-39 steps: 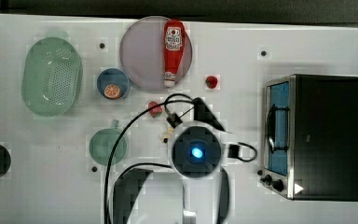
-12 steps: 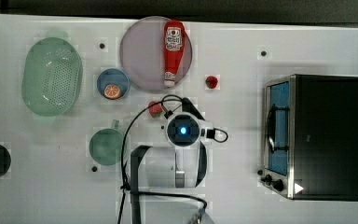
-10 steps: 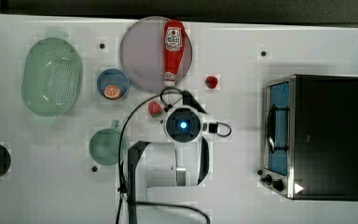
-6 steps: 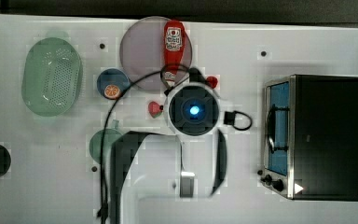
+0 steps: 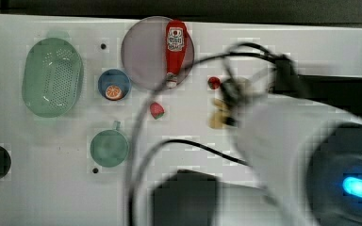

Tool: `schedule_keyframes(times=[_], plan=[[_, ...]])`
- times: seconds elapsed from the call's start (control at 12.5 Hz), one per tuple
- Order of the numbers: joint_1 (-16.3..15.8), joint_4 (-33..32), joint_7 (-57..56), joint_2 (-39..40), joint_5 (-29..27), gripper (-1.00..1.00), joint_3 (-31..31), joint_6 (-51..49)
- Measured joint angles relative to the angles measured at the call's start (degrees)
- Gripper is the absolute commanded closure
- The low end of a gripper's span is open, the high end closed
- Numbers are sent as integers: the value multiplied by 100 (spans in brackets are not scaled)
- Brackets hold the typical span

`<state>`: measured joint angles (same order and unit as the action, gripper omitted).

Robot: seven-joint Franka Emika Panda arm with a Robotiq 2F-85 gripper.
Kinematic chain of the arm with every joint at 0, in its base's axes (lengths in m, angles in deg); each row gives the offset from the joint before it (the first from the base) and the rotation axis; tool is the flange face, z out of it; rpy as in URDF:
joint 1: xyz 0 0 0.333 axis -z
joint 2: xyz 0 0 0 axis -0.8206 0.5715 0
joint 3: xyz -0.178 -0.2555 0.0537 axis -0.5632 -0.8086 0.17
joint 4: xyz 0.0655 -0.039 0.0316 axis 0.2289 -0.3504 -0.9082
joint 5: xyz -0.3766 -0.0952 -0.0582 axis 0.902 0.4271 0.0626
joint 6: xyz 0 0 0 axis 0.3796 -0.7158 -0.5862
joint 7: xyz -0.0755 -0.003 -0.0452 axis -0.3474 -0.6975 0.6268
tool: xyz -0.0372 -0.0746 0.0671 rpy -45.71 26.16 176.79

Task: Pick banana from table and place on oven.

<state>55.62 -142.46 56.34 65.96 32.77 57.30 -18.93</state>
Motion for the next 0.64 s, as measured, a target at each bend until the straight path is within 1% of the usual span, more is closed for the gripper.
schedule_keyframes(times=[0.08,0.16,0.32,0.48,0.64], plan=[[21,22,-310,41,368,45,-308,62],[58,11,-646,158,542,45,-659,225],[218,-11,-1310,616,509,45,-1301,515],[381,-6,-1989,1275,610,45,-1802,974],[401,-56,-2732,1924,624,46,-2237,1383]])
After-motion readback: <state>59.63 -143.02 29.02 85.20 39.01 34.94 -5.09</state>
